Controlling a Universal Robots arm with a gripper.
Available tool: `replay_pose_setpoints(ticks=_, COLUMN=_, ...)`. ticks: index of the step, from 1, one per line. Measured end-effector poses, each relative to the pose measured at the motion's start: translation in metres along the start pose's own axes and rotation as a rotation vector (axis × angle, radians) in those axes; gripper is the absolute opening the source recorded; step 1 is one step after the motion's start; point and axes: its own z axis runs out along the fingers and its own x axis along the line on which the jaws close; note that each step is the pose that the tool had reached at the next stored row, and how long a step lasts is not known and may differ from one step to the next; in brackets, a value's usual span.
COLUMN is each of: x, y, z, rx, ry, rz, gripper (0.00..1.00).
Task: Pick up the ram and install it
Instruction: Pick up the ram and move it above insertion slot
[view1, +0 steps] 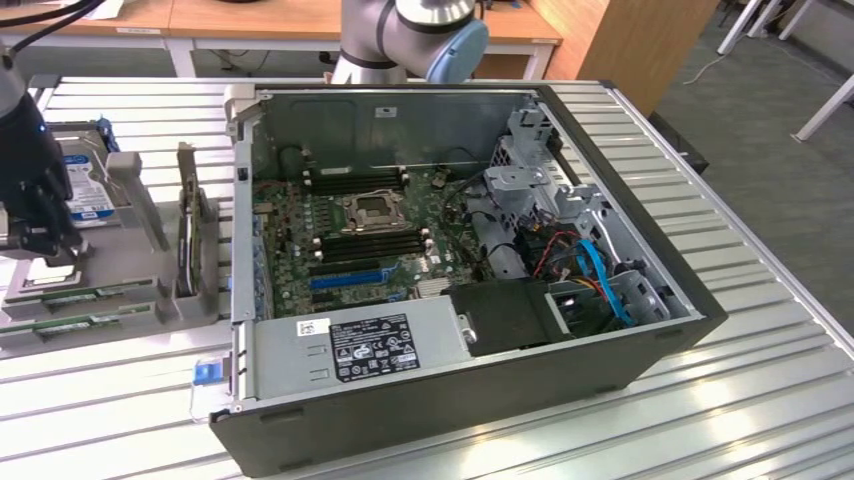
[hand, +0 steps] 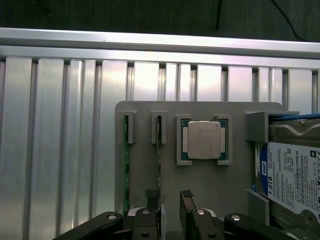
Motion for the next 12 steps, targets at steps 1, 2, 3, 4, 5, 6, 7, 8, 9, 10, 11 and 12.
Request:
replay_pose_setpoints(ticks=1, x=0.001, y=0.0000, z=0.0000, rx=0.0000, ry=-0.0001, rz=0.000, gripper=0.31)
replay_pose_setpoints(ticks=2, x=0.002, y=0.0000, z=-0.0001, rx=-0.0001, ry=0.0000, rz=0.000, gripper=0.31)
replay_pose_setpoints(ticks=3, x=0.004, y=0.0000, z=-0.0001, rx=0.0000, ry=0.0000, rz=0.000, gripper=0.31)
replay_pose_setpoints(ticks=4, x=0.005, y=0.0000, z=-0.0001, rx=0.0000, ry=-0.0001, rz=0.000, gripper=0.31)
replay_pose_setpoints(ticks=5, x=0.006, y=0.0000, z=-0.0001, rx=0.0000, ry=0.0000, rz=0.000, gripper=0.31)
replay_pose_setpoints(ticks=6, x=0.007, y=0.0001, z=-0.0002, rx=0.0000, ry=-0.0001, rz=0.000, gripper=0.31)
replay_pose_setpoints(ticks=7, x=0.009, y=0.0001, z=-0.0002, rx=0.0000, ry=0.0000, rz=0.000, gripper=0.31)
replay_pose_setpoints(ticks=8, x=0.010, y=0.0000, z=-0.0002, rx=0.0000, ry=0.0000, rz=0.000, gripper=0.31)
replay_pose_setpoints(ticks=9, x=0.011, y=0.0001, z=-0.0003, rx=0.0000, ry=0.0000, rz=0.000, gripper=0.31)
replay_pose_setpoints(ticks=10, x=0.012, y=0.0001, z=-0.0003, rx=0.0000, ry=-0.0001, rz=0.000, gripper=0.31)
replay_pose_setpoints(ticks=11, x=0.013, y=0.0001, z=-0.0003, rx=0.0000, ry=0.0000, rz=0.000, gripper=0.31)
replay_pose_setpoints(ticks=12, x=0.015, y=0.0001, z=-0.0003, rx=0.0000, ry=-0.0001, rz=0.000, gripper=0.31)
